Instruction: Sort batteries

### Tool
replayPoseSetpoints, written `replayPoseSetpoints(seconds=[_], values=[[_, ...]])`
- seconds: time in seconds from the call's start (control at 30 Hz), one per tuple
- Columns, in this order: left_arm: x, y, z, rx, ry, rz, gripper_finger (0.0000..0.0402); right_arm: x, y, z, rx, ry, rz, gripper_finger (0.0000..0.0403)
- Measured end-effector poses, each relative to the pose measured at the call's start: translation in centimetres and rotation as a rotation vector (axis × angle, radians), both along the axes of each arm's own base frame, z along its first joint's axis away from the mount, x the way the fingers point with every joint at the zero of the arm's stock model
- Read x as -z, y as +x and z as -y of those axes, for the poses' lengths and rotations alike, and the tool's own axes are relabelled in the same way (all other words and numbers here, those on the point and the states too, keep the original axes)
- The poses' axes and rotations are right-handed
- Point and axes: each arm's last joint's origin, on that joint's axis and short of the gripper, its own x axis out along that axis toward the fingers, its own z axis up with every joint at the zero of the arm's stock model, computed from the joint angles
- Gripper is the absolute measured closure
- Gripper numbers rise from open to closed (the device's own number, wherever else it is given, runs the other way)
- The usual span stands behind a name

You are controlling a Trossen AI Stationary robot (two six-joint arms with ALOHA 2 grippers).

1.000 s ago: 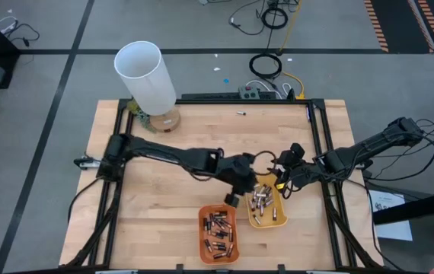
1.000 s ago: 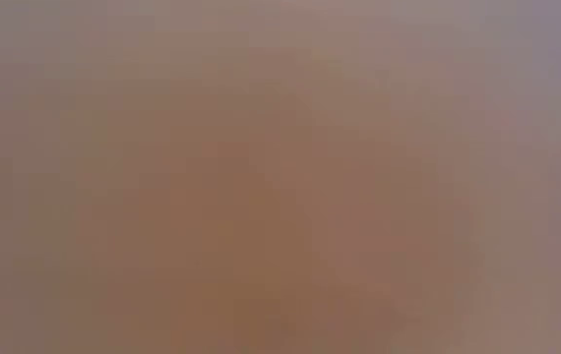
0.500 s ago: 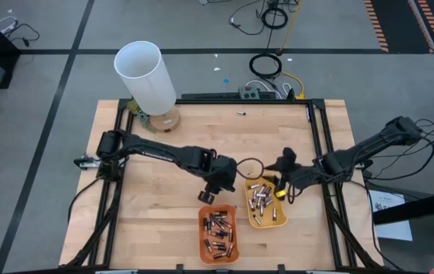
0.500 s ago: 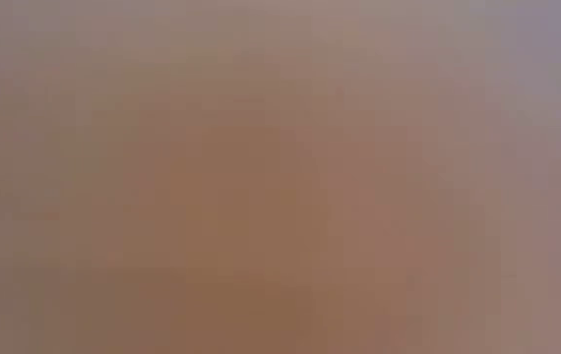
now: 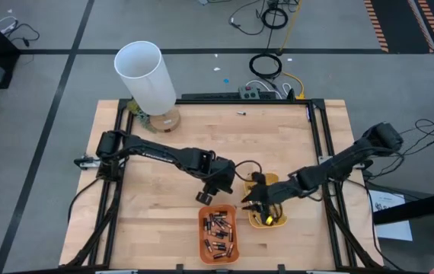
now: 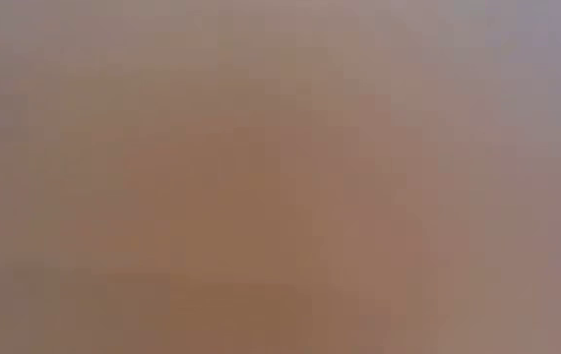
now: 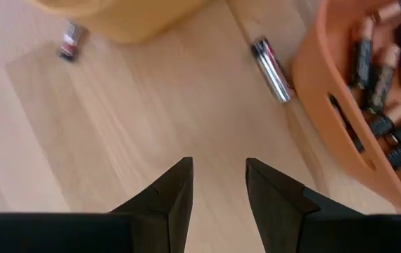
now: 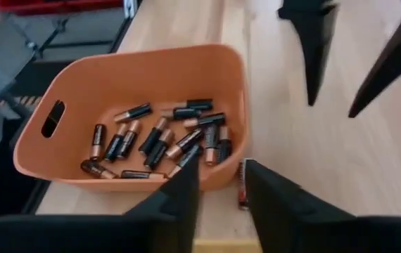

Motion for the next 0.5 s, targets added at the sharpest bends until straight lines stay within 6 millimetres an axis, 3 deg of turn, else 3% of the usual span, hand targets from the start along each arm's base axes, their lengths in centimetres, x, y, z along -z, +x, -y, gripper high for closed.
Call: replayPoseSetpoints(seconds=[0.17, 0.33, 0.5], values=[[0.5, -0.4, 0.1, 0.007, 0.000, -0.041, 0.0260, -0.8, 2.6, -0.7, -0.084, -0.054, -0.113, 0.0392], [0.4, -1.3, -0.6, -0.014, -0.006, -0.040, 0.0266, -1.5, 5.0, -1.9, -0.125, -0.132, -0.308, 0.0401], [1.9, -2.4, -1.8, -0.058, -0.024, -0.022, 0.0267, -0.1, 7.2, -3.0, -0.154, -0.189, -0.491, 0.0402]])
